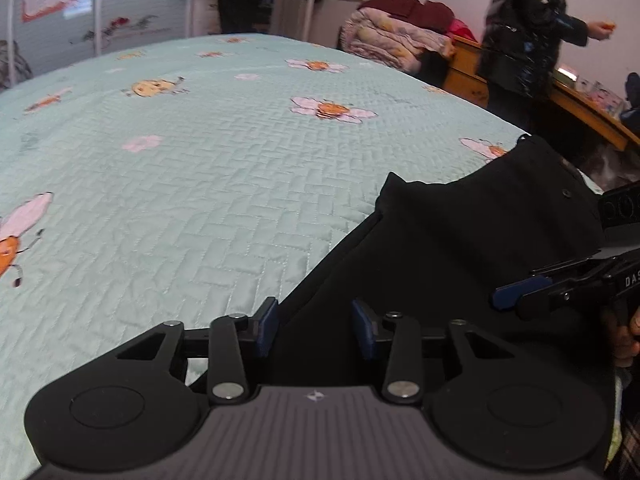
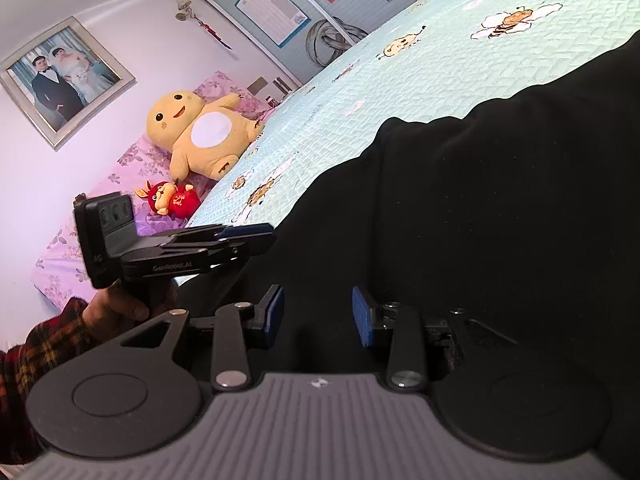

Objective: Fold clothes

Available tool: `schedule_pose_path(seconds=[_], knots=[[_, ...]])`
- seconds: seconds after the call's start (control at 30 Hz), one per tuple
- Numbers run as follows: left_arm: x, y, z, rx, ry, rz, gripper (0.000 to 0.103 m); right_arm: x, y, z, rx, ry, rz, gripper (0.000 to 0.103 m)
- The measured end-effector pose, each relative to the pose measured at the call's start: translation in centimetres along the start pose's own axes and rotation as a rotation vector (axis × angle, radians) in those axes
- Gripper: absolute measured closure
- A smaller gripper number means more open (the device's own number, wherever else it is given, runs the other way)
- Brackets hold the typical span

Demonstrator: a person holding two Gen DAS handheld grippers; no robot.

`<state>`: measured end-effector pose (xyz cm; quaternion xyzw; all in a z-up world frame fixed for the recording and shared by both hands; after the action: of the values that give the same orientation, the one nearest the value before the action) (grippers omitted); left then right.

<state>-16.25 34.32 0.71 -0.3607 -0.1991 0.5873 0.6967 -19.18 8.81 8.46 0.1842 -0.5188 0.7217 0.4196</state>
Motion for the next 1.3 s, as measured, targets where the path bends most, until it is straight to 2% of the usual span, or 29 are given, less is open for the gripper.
schedule_pose_path(seconds=[0.03, 0.07, 0.2, 0.3, 0.37, 0.43, 0.5, 0.57, 0.6, 0.63, 0.73, 0.77, 0.83, 0.87, 0.97, 1.07, 1.13, 1.2, 1.27, 1.3], knots=[[-0.1, -0.2, -0.1, 0.013, 0.031, -0.007, 0.100, 0.0, 0.0, 0.0, 0.000, 0.000, -0.003, 0.065], [-0.3, -0.4, -0.1, 0.017, 0.035, -0.023, 0.101, 0.0, 0.0, 0.0, 0.001, 0.000, -0.005, 0.065], [-1.2, -1.2, 0.9, -0.028, -0.044, -0.084, 0.101, 0.1, -0.3, 0.2, -0.002, 0.009, -0.049, 0.064], [-1.0, -0.9, 0.1, -0.014, -0.071, -0.048, 0.101, 0.1, -0.4, 0.7, -0.035, 0.005, -0.097, 0.060], [-1.2, -0.5, -0.4, -0.020, -0.113, -0.048, 0.099, 0.3, -0.1, 1.7, -0.053, 0.009, -0.106, 0.059], [-1.6, 0.0, -0.6, -0.038, -0.168, -0.054, 0.090, 0.5, 0.3, 2.8, -0.066, 0.014, -0.110, 0.059], [-1.7, 0.2, -0.3, -0.063, -0.214, -0.012, 0.085, 0.8, 0.7, 4.0, -0.080, 0.019, -0.113, 0.057], [-1.8, 0.3, 0.7, -0.077, -0.289, 0.032, 0.066, 1.0, 1.1, 5.1, -0.094, 0.024, -0.117, 0.056], [-1.9, 0.4, 1.3, -0.084, -0.326, 0.053, 0.051, 1.2, 1.3, 5.7, -0.101, 0.026, -0.119, 0.056], [-2.1, 0.5, 2.0, -0.098, -0.361, 0.074, 0.049, 1.3, 1.4, 6.3, -0.108, 0.028, -0.121, 0.056], [-3.6, 1.2, 5.9, -0.199, -0.415, 0.124, 0.050, 1.7, 2.0, 8.0, -0.129, 0.036, -0.126, 0.056], [-4.7, 1.4, 7.0, -0.228, -0.407, 0.125, 0.050, 1.8, 2.2, 8.5, -0.136, 0.038, -0.128, 0.055], [-8.1, 2.1, 7.9, -0.239, -0.329, 0.063, 0.050, 2.1, 2.6, 9.6, -0.153, 0.016, -0.138, 0.055], [-9.9, 2.5, 8.1, -0.233, -0.300, 0.021, 0.050, 2.3, 2.9, 9.7, -0.156, 0.000, -0.143, 0.055], [-13.9, 4.4, 5.8, -0.132, -0.309, -0.090, 0.050, 3.1, 3.2, 8.2, -0.126, 0.000, -0.129, 0.055], [-13.3, 6.9, 3.3, -0.061, -0.310, -0.012, 0.054, 3.6, 3.1, 5.4, -0.055, -0.007, -0.098, 0.055], [-12.8, 7.9, 3.2, -0.090, -0.313, 0.024, 0.053, 1.9, 2.5, 4.8, -0.035, 0.037, -0.106, 0.056], [-12.5, 8.0, 3.3, -0.092, -0.318, 0.027, 0.053, -0.8, 1.5, 5.1, -0.051, 0.097, -0.136, 0.070], [-12.3, 7.9, 3.2, -0.084, -0.316, 0.031, 0.052, -5.0, 0.0, 8.3, -0.165, 0.178, -0.233, 0.095], [-12.3, 7.8, 3.2, -0.079, -0.316, 0.031, 0.051, -6.7, -0.6, 10.4, -0.232, 0.213, -0.273, 0.103]])
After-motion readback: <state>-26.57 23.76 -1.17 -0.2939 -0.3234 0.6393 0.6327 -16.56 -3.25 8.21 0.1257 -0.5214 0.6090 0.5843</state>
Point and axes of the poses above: each gripper's, at about its wrist camera, not at the fingertips, and z roughly against the way its jaws point, x to its left, y to its underside, the point moved 3 cm from there along -z, roughly the way its jaws point, and after that the axes turned 1 degree about -z, right-handed, at the moved point
